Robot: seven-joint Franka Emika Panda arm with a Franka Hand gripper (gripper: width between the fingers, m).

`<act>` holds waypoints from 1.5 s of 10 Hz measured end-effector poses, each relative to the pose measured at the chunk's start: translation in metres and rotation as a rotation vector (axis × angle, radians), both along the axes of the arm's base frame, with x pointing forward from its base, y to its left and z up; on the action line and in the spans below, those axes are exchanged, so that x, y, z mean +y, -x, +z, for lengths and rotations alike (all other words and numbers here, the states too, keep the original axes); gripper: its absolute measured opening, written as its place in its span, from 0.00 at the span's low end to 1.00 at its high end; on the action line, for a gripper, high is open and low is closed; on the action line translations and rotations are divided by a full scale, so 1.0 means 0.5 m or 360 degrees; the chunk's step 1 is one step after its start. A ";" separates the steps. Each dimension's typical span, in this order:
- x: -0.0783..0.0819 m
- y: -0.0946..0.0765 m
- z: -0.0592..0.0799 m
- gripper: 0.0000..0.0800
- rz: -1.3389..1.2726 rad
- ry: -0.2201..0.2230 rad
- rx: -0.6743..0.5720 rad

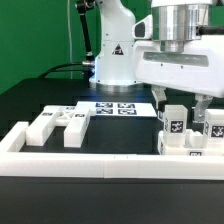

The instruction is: Assemble chair

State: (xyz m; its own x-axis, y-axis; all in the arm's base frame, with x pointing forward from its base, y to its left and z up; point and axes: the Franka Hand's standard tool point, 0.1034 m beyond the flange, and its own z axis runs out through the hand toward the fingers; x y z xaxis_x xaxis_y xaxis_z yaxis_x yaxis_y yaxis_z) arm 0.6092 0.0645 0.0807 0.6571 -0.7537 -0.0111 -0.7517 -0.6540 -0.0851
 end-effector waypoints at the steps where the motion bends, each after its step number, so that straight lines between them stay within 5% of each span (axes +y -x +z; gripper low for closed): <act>1: -0.001 -0.001 0.000 0.81 0.0169 0.0011 -0.0016; 14: -0.012 -0.004 0.001 0.81 0.1353 0.0088 -0.0096; 15: -0.013 -0.004 0.001 0.64 0.1349 0.0088 -0.0096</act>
Offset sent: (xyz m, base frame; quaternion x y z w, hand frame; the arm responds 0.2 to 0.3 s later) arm -0.0035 0.0012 0.0007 0.0057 0.0047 -0.2081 0.9781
